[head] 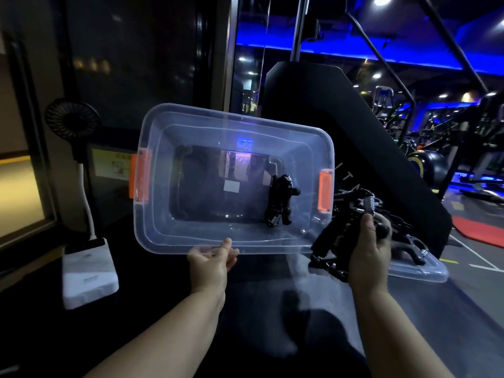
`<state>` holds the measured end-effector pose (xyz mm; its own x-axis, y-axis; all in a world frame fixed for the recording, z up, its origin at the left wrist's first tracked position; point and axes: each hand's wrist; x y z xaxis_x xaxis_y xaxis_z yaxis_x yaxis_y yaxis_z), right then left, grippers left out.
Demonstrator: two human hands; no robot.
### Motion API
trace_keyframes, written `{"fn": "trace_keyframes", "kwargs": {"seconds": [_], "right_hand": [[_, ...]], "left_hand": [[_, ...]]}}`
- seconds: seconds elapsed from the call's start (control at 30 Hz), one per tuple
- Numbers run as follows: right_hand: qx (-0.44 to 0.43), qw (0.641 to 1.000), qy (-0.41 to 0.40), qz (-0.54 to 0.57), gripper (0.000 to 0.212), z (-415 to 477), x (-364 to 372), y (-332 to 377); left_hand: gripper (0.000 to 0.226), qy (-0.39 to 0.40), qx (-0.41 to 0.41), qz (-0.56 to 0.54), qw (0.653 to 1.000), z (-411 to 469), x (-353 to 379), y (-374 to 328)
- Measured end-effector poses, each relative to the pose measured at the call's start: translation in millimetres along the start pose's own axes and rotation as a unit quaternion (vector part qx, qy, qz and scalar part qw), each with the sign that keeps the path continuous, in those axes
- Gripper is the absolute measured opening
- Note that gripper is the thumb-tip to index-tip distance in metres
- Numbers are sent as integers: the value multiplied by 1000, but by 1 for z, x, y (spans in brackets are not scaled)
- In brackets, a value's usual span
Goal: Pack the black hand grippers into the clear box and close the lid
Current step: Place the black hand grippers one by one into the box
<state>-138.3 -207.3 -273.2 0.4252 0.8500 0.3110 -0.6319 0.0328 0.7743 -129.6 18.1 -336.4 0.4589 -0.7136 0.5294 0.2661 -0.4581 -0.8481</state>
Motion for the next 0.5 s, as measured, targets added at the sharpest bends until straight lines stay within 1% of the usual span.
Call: {"fn": "trace_keyframes", "kwargs": {"seconds": [0.07, 0.1, 0.2, 0.27, 0.4, 0.5], "right_hand": [[-8, 1000, 1, -27, 4, 1, 17, 3], [-18, 999, 4, -41, 6, 3, 26, 4], [-36, 995, 40, -82, 7, 9, 55, 2], [-36, 991, 58, -114, 15, 14, 72, -7], [14, 980, 62, -191, 7, 21, 98, -28], [41, 963, 71, -256, 17, 30, 110, -44]], "left_hand": [[29, 6, 2, 2, 1000, 0, -1, 0], [29, 9, 3, 3, 1000, 0, -1, 0], [31, 9, 3, 9, 1000, -1, -1, -2], [33, 2, -1, 17, 1000, -2, 0, -3], [37, -7, -6, 25, 1000, -1, 1, -4], [35, 3, -6, 13, 1000, -1, -1, -5]]}}
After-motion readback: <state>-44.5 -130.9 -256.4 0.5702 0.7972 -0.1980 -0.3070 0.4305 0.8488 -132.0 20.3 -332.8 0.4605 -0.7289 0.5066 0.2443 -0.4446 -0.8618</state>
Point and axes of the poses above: each hand's wrist, its own z-axis towards the middle knuckle, its own x-axis out of the palm, y = z × x, and after that the axes turned 1 degree about -y, right-handed
